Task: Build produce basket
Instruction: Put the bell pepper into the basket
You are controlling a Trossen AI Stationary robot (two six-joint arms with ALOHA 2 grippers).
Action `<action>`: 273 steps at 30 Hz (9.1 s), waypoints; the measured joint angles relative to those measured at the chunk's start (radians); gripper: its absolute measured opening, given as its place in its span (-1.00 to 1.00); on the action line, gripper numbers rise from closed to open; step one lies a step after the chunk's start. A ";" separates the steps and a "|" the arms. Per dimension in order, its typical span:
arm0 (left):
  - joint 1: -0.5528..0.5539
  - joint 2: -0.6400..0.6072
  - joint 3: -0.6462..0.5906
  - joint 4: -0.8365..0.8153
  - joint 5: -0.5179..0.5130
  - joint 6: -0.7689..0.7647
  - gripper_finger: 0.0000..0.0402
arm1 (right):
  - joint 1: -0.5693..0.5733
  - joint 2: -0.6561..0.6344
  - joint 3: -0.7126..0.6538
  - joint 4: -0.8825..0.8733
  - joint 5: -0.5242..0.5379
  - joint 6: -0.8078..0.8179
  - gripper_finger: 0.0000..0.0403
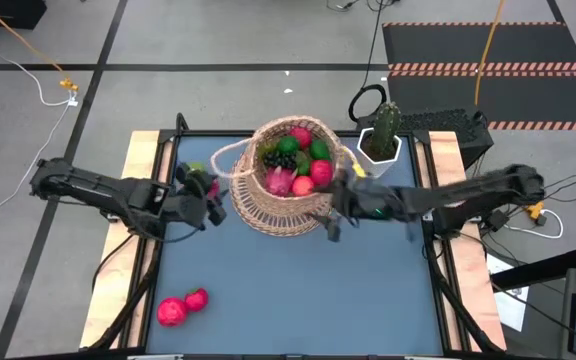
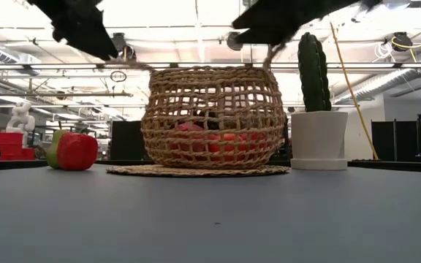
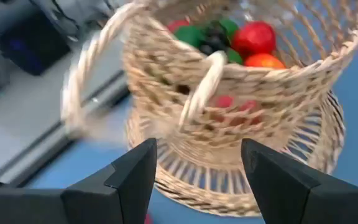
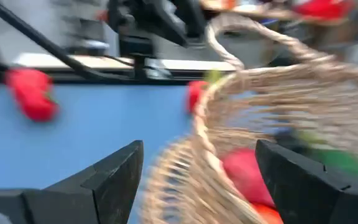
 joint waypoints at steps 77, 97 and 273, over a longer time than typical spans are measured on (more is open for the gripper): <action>-0.353 0.235 -0.323 -0.009 0.236 -0.728 -0.22 | 0.084 1.325 0.876 0.630 -0.359 -0.314 0.67; -0.653 0.180 -0.329 0.237 0.375 -0.500 -0.22 | 0.132 1.325 0.874 0.669 -0.460 -0.247 0.67; -0.279 -0.222 -0.295 0.377 0.129 0.264 -0.07 | -0.315 0.496 0.463 -0.091 0.195 -0.167 0.34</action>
